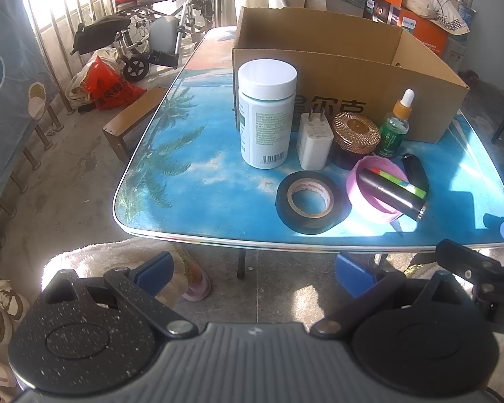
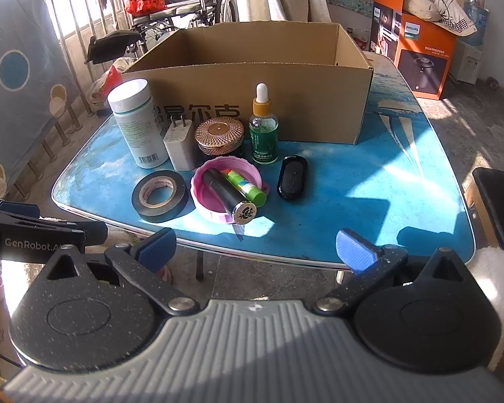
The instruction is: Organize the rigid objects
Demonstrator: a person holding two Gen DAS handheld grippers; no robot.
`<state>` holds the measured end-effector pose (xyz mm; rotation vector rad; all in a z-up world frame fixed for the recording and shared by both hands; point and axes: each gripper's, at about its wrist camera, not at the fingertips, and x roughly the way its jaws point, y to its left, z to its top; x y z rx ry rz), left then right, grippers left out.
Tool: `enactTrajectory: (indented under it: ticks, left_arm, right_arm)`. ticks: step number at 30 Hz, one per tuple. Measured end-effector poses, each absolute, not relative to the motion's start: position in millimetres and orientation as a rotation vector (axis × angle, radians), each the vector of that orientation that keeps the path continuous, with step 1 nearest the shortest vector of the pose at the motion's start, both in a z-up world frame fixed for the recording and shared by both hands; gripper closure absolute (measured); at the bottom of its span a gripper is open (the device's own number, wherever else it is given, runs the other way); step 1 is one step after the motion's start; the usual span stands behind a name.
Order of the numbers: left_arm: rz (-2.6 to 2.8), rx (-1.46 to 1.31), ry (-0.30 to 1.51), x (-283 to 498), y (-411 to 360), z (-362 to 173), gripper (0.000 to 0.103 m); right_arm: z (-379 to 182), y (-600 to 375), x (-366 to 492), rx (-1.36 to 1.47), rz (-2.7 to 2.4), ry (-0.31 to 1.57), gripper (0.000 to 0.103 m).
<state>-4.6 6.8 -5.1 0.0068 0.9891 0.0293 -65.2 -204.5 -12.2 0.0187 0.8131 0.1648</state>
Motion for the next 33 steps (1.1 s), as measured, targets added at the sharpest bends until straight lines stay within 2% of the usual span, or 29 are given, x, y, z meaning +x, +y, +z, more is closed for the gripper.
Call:
enactTrajectory:
  ticks: [33]
  left_arm:
    - [0.038,0.028,1.0,-3.3,4.7,-6.7,0.0]
  right_arm:
    - [-15.6,-210.6,-59.3,0.041,0.156,0.819,0.001]
